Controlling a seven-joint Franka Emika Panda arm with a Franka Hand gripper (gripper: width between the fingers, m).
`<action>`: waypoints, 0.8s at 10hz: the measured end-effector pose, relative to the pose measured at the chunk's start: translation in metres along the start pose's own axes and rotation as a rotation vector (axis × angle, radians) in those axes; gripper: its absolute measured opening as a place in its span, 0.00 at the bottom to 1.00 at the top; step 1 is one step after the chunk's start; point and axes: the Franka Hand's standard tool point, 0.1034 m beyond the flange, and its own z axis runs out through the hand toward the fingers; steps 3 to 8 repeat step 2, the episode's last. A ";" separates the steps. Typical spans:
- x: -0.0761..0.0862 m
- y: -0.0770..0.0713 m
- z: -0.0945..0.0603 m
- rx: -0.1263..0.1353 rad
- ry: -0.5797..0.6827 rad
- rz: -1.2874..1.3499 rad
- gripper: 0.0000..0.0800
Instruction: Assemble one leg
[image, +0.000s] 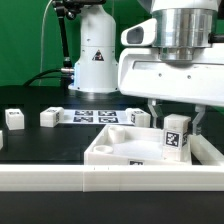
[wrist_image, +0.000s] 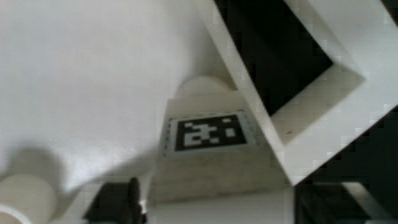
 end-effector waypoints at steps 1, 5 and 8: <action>0.000 0.000 0.000 0.000 0.000 0.000 0.68; 0.000 0.000 0.000 0.000 0.000 0.000 0.78; 0.000 0.000 0.000 0.000 0.000 0.000 0.78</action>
Offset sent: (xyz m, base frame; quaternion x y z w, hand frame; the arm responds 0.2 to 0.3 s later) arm 0.0000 0.0000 0.0000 0.0000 0.0000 0.0000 1.0000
